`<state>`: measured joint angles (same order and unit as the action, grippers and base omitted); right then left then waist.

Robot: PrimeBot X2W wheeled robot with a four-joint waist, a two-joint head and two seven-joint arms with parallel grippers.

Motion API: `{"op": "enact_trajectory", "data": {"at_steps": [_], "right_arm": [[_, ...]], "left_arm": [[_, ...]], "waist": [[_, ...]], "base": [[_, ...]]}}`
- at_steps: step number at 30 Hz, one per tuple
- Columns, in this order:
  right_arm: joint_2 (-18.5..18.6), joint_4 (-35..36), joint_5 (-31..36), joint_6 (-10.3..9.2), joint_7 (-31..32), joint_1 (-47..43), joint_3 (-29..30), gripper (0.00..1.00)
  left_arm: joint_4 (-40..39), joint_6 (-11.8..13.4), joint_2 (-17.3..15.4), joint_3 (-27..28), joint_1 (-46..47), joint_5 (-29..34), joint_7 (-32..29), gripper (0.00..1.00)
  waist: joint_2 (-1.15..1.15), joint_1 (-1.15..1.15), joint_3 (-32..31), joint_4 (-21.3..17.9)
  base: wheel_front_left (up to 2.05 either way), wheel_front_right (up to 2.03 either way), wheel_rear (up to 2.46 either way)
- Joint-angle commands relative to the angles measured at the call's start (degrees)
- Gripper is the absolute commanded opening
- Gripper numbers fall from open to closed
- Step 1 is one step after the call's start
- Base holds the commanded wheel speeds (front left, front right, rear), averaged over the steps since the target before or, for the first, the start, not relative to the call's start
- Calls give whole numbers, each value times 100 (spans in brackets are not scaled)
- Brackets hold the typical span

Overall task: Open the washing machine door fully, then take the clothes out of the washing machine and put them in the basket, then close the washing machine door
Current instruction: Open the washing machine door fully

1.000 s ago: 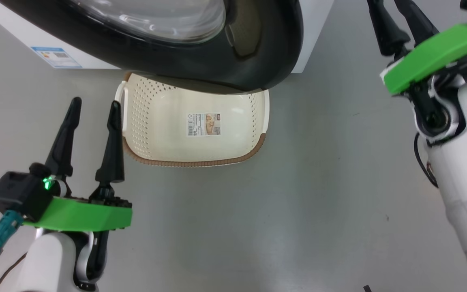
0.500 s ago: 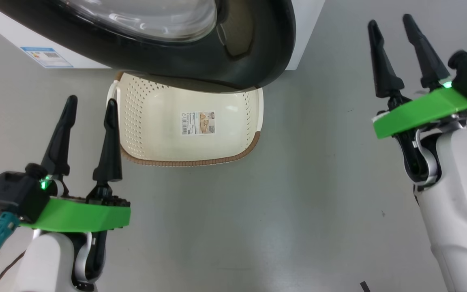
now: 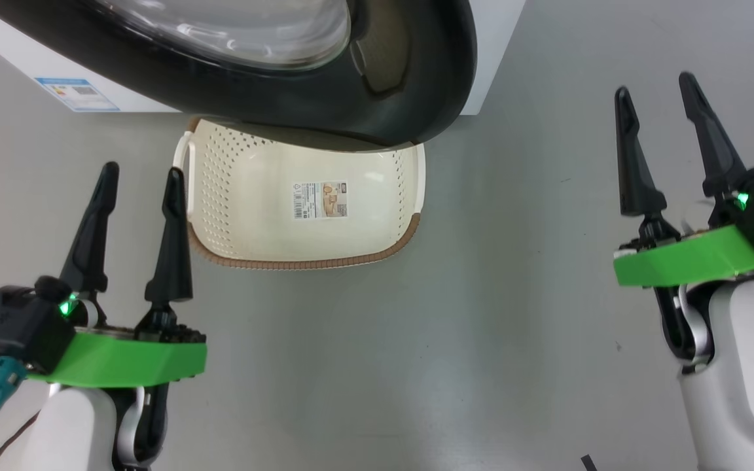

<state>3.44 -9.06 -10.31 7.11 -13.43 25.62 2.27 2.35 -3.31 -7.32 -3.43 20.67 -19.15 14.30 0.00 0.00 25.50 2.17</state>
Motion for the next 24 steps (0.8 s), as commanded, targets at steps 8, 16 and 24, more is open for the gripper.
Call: {"op": "enact_trajectory", "data": {"at_steps": [8, 16, 24], "right_arm": [[-55, 376, -45, 37, -119, -564, -103, 100], [-56, 687, 41, 37, -151, -812, -14, 100], [-56, 765, 77, 37, -155, -906, 20, 100]], "left_arm": [[-206, 18, -117, 234, -169, 22, 56, 100], [-271, -5, -107, 279, -215, 57, 66, 100], [-276, -21, -106, 302, -255, 85, 68, 100]], "waist": [[0, 0, -40, -5], [0, 0, -18, 4], [0, 0, -7, 6]], "base": [[0, 0, 0], [0, 0, 0], [0, 0, 0]]}}
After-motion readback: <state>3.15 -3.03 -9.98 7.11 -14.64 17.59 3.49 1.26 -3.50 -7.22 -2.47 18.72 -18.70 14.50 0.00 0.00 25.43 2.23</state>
